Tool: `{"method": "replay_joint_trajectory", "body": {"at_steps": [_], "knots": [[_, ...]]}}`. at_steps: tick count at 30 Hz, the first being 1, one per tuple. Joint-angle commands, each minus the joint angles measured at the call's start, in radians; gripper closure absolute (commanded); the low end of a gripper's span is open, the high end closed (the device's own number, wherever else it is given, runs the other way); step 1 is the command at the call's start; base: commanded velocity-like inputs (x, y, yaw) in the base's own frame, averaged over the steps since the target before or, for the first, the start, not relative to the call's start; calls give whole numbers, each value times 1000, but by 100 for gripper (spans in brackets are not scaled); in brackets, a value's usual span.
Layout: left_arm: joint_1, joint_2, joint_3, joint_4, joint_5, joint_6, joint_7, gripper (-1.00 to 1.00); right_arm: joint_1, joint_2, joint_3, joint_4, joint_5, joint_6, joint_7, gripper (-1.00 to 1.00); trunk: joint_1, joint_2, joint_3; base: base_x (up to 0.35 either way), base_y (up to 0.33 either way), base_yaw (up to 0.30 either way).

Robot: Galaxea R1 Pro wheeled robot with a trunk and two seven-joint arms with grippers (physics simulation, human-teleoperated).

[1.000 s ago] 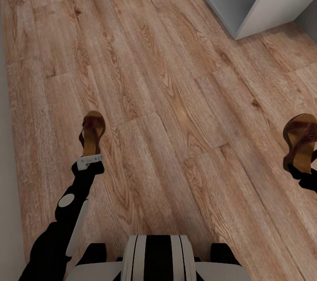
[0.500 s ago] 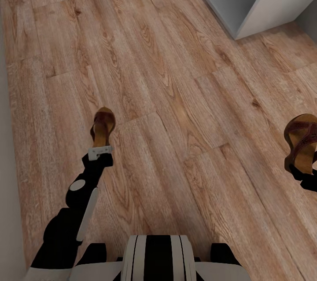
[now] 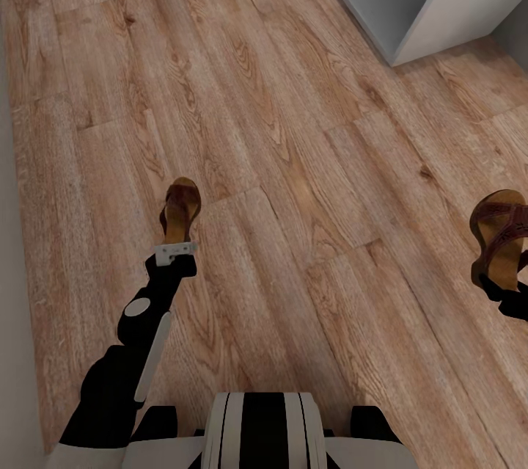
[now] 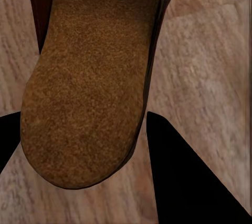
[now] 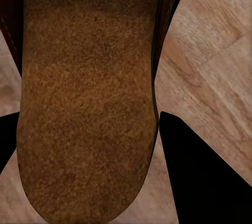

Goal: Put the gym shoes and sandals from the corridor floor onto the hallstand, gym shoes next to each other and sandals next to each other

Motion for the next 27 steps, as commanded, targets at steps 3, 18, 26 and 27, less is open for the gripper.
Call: {"method": "replay_joint_trajectory", "body": {"at_steps": [3, 18, 26, 27], "knots": [[0, -1, -9, 0, -5, -1, -1, 100, 0, 0, 1, 0, -3, 1, -1, 100, 0, 0, 0, 13, 0, 0], [0, -2, -20, 0, -5, -4, 2, 100, 0, 2, 1, 0, -2, 1, 0, 100, 0, 0, 0, 239, 0, 0], [1, -2, -22, 0, -4, -8, 2, 100, 0, 1, 0, 0, -2, 2, 0, 100, 0, 0, 0, 274, 0, 0], [1, -2, -22, 0, -5, -8, 3, 100, 0, 0, 0, 0, -2, 2, 0, 100, 0, 0, 0, 86, 0, 0]]}}
